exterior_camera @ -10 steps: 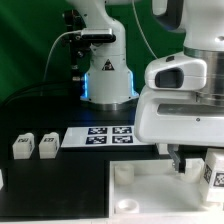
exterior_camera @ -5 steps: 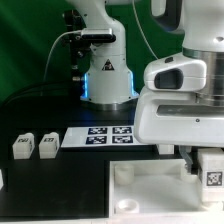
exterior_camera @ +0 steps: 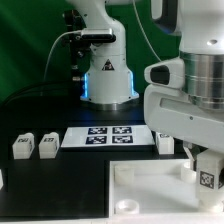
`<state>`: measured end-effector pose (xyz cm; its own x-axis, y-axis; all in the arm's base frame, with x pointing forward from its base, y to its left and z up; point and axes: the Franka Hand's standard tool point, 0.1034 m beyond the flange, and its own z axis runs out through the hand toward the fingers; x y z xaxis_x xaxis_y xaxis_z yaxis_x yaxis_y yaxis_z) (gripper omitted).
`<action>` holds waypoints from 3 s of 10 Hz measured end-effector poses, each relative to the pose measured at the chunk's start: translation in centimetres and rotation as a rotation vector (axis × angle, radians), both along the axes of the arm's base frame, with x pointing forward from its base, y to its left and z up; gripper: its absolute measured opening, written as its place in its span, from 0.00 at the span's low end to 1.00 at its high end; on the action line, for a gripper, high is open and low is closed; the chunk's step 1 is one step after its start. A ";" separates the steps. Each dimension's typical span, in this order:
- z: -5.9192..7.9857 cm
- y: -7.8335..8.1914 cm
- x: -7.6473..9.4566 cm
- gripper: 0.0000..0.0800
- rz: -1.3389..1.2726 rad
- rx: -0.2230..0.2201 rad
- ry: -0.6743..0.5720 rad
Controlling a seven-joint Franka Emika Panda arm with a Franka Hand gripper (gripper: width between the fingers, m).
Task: Assemble one leg
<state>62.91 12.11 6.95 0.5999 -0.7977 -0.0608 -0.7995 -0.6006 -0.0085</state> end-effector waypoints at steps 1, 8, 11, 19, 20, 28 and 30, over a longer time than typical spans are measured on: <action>0.0 0.0 0.1 0.36 -0.232 0.025 0.015; -0.1 0.0 0.2 0.59 -0.585 0.080 0.053; 1.4 1.0 0.2 0.80 -0.171 0.079 -0.007; 1.3 -0.5 0.6 0.81 0.866 0.024 -0.106; 1.3 -0.5 0.6 0.81 0.800 0.026 -0.103; 1.0 -1.0 1.0 0.37 -0.146 0.043 0.008; 1.0 -1.0 0.6 0.37 -0.638 0.067 0.020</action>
Offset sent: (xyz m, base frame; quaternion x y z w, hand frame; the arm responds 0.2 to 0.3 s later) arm 0.0144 0.0025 0.0041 0.0495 -0.0395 0.2676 0.9614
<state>63.50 11.08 7.91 0.0064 -0.9916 -0.1294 -0.9999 -0.0050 -0.0108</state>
